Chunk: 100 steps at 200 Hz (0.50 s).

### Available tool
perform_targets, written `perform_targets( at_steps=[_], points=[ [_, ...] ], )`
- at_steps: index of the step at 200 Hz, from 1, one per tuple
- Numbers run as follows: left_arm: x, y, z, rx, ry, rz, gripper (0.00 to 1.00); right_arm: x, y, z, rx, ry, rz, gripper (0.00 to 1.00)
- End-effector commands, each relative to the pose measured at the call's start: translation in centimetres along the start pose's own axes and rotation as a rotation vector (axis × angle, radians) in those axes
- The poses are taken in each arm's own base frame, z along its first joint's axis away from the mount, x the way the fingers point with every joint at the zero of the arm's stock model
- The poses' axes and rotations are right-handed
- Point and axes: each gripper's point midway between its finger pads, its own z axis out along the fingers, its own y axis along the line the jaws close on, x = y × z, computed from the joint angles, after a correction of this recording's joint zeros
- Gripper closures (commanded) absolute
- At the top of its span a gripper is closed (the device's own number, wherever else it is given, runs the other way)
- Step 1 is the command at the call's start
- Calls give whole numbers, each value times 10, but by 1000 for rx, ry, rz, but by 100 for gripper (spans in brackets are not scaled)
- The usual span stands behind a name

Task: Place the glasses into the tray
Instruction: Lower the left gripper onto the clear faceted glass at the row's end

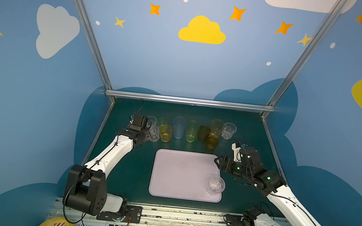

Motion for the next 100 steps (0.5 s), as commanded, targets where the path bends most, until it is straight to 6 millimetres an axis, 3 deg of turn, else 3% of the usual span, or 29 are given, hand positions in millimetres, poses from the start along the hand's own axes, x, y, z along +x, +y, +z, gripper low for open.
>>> perform_targets(
  at_steps=[1, 100],
  points=[
    [-10, 3, 2, -30, -19, 13, 52, 0, -1, 2, -4, -1, 8, 19],
    [-8, -3, 34, -55, 63, 29, 59, 1, -4, 8, 15, 15, 25, 19]
  ],
)
